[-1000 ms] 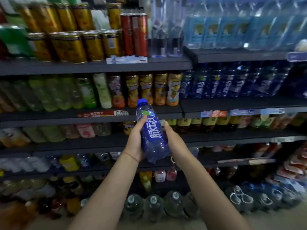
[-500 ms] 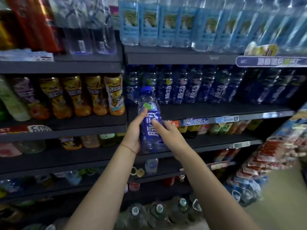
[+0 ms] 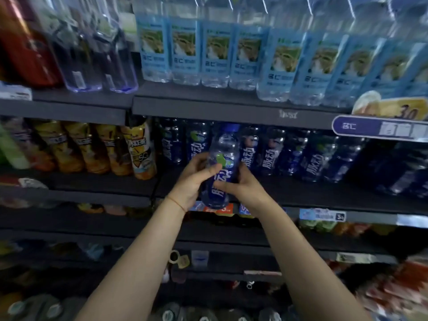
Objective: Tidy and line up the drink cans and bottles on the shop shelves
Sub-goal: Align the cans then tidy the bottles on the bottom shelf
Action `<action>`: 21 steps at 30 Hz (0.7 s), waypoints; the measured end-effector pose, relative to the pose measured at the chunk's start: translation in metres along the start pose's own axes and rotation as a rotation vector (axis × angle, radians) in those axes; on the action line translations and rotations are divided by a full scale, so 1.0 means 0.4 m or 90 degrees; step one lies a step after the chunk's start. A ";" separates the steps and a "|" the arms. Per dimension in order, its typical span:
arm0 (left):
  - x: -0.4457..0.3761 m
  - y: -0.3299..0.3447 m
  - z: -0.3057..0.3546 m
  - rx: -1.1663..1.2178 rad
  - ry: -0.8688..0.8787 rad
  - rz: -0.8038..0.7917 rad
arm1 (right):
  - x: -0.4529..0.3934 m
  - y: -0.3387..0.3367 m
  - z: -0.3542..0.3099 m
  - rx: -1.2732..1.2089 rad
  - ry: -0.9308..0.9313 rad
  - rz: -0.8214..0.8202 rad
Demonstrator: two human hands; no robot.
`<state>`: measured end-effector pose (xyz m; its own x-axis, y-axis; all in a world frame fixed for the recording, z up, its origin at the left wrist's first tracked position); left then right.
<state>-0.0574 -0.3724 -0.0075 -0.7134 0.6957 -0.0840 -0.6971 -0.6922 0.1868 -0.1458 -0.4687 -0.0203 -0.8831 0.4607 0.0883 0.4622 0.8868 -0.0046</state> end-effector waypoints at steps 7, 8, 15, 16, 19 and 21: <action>0.004 -0.071 0.030 -0.190 0.027 0.082 | -0.097 0.039 -0.032 0.004 -0.077 -0.025; 0.011 -0.098 0.030 -0.190 0.025 0.129 | -0.106 0.056 -0.030 0.011 -0.078 -0.029; 0.047 -0.244 0.028 -0.194 -0.012 0.266 | -0.169 0.192 -0.049 0.198 -0.107 -0.009; 0.042 -0.256 0.029 -0.197 -0.018 0.265 | -0.175 0.211 -0.054 0.212 -0.120 0.003; 0.034 -0.278 0.035 -0.204 -0.018 0.275 | -0.187 0.242 -0.044 0.200 -0.138 0.071; 0.033 -0.284 0.023 -0.200 -0.019 0.278 | -0.188 0.238 -0.034 0.182 -0.139 0.122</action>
<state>0.0130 -0.2827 -0.0208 -0.9428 0.3315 -0.0359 -0.3264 -0.9395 -0.1038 -0.0344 -0.4196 -0.0139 -0.7942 0.5878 -0.1544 0.6057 0.7447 -0.2804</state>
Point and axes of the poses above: each hand's wrist, its own x-axis away from the middle knuckle, its own y-axis out of the palm, z = x × y, the point moved 10 cm from there along -x, towards the middle knuckle, and after that the axes turned 7 degrees about -x, right-handed, at the moved point
